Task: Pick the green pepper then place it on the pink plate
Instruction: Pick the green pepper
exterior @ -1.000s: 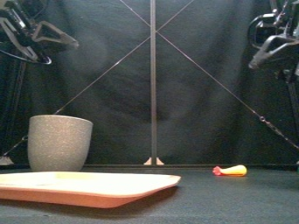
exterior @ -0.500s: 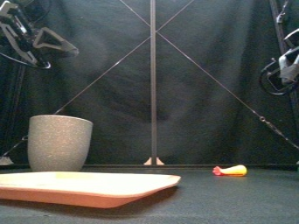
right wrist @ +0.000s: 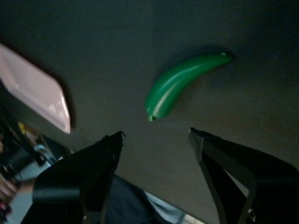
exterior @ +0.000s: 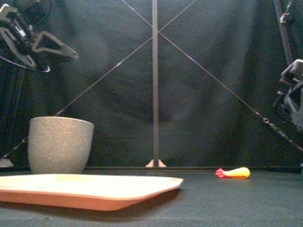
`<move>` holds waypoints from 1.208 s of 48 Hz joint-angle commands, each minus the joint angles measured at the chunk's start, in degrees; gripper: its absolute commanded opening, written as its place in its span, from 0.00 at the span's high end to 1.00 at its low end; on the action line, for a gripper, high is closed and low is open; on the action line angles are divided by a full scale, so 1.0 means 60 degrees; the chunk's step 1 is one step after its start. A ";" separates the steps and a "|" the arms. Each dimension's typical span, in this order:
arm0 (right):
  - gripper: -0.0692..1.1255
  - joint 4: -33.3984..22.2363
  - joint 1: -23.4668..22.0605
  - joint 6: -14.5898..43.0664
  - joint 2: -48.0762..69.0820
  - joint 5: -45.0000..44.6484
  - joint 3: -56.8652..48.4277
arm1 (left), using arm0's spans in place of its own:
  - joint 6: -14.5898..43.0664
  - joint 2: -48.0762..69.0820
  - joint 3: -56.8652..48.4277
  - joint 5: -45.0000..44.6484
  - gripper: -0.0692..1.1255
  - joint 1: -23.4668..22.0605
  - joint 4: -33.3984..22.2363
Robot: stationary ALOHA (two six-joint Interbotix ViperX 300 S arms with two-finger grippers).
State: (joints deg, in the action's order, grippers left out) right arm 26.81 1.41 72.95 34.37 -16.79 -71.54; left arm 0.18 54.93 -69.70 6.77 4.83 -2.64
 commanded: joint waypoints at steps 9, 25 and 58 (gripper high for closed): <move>0.15 -0.0439 -0.0059 0.1230 -0.0396 -0.0015 0.0410 | -0.0029 -0.0044 0.0059 0.0059 0.90 0.0015 -0.0015; 0.15 -0.0806 -0.0088 0.1479 -0.1743 0.0059 0.0820 | -0.0015 -0.0044 0.0059 0.0073 0.90 0.0015 -0.0029; 0.37 -0.1274 -0.0073 0.1450 -0.3179 -0.0015 0.1553 | -0.0029 0.0029 0.0059 0.0117 0.90 -0.0059 -0.0029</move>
State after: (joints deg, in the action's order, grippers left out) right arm 20.04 0.79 81.74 14.85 -17.05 -64.16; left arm 0.09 55.11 -70.14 7.03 4.57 -2.72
